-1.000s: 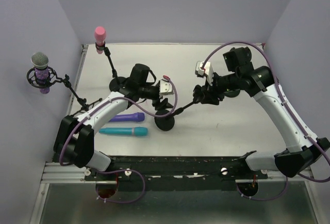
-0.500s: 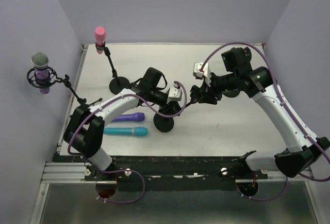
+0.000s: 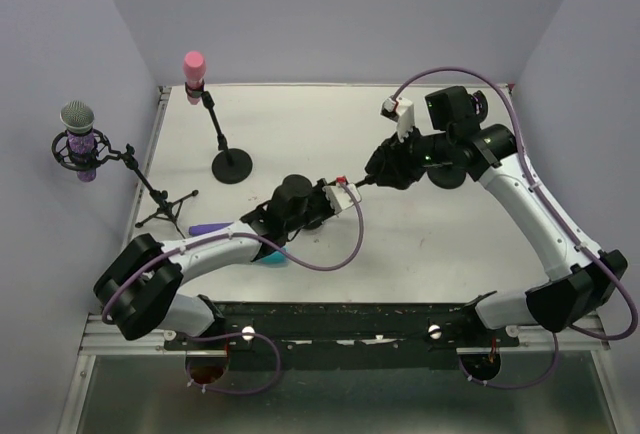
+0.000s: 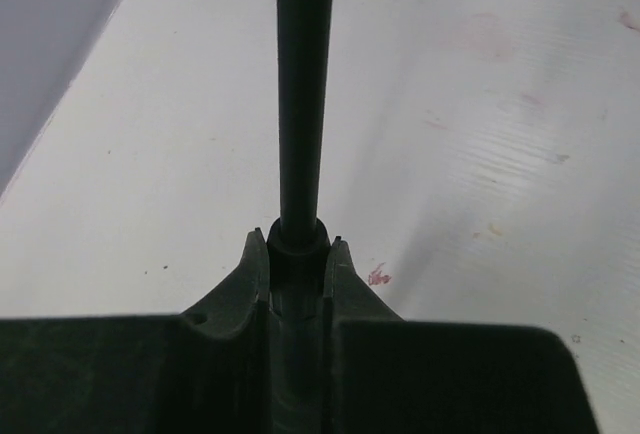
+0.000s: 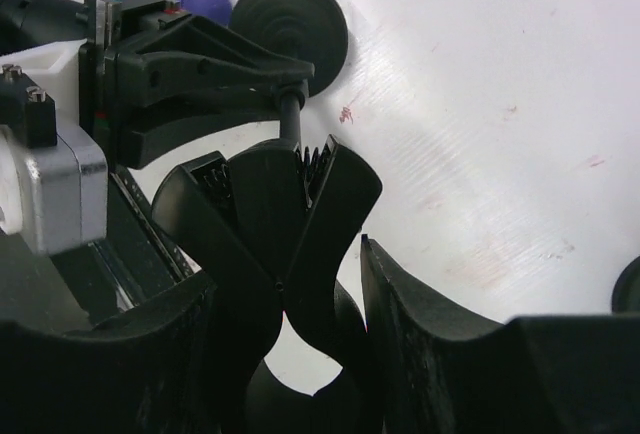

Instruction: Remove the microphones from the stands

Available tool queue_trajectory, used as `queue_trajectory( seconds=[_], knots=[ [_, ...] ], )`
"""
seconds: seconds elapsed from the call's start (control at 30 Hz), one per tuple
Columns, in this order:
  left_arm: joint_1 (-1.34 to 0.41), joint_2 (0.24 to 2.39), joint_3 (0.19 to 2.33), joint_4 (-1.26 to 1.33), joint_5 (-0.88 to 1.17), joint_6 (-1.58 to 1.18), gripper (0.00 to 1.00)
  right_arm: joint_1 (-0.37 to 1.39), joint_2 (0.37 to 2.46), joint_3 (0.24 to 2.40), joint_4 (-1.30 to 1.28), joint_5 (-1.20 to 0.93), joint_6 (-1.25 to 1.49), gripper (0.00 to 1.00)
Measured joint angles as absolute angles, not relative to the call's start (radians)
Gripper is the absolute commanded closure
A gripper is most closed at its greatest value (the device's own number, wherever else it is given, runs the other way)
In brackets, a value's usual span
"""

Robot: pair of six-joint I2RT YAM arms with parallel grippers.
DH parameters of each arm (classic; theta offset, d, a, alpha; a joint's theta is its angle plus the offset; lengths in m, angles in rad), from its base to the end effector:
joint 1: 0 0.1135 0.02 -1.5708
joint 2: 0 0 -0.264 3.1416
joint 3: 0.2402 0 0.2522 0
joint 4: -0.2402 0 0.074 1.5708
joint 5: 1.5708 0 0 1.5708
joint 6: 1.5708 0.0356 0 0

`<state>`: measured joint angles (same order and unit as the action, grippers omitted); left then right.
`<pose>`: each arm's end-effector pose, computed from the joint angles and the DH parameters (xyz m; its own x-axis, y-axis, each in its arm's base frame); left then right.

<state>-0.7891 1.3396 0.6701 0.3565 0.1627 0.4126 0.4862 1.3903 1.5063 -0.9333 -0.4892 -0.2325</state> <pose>0.2021 -0.2118 0.2319 0.1257 0.4351 -0.8916 0.8280 0.4490 0.3358 0.2407 0.1461 0.3843 -0.4669 -0.4768 -0.7447 -0.8265 0.5347 0.1758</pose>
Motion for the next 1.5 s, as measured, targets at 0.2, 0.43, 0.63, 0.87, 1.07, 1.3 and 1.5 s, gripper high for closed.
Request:
queue_trajectory(
  seconds=[0.2, 0.43, 0.63, 0.87, 1.07, 1.3, 1.5],
  knots=[
    [-0.805, 1.393, 0.762, 0.271, 0.075, 0.379, 0.38, 0.458, 1.401, 1.493, -0.922, -0.476, -0.197, 0.99],
    [-0.623, 1.351, 0.873, 0.046, 0.478, 0.398, 0.30, 0.472, 1.400, 1.481, -0.956, -0.531, -0.336, 0.99],
    [-0.476, 1.427, 1.071, -0.319, 0.805, 0.650, 0.34, 0.474, 1.331, 1.411, -0.961, -0.556, -0.509, 0.99],
    [-0.462, 1.626, 1.249, -0.601, 0.986, 0.830, 0.35, 0.477, 1.312, 1.406, -0.968, -0.565, -0.606, 0.99],
    [-0.490, 1.666, 1.254, -0.670, 1.030, 0.861, 0.46, 0.477, 1.312, 1.407, -0.974, -0.570, -0.627, 0.99],
    [-0.531, 1.655, 1.199, -0.557, 1.042, 0.807, 0.95, 0.477, 1.312, 1.407, -0.982, -0.574, -0.628, 0.99],
    [-0.562, 1.571, 1.086, -0.348, 0.883, 0.603, 1.00, 0.474, 1.317, 1.417, -0.989, -0.542, -0.566, 0.99]
  ],
)
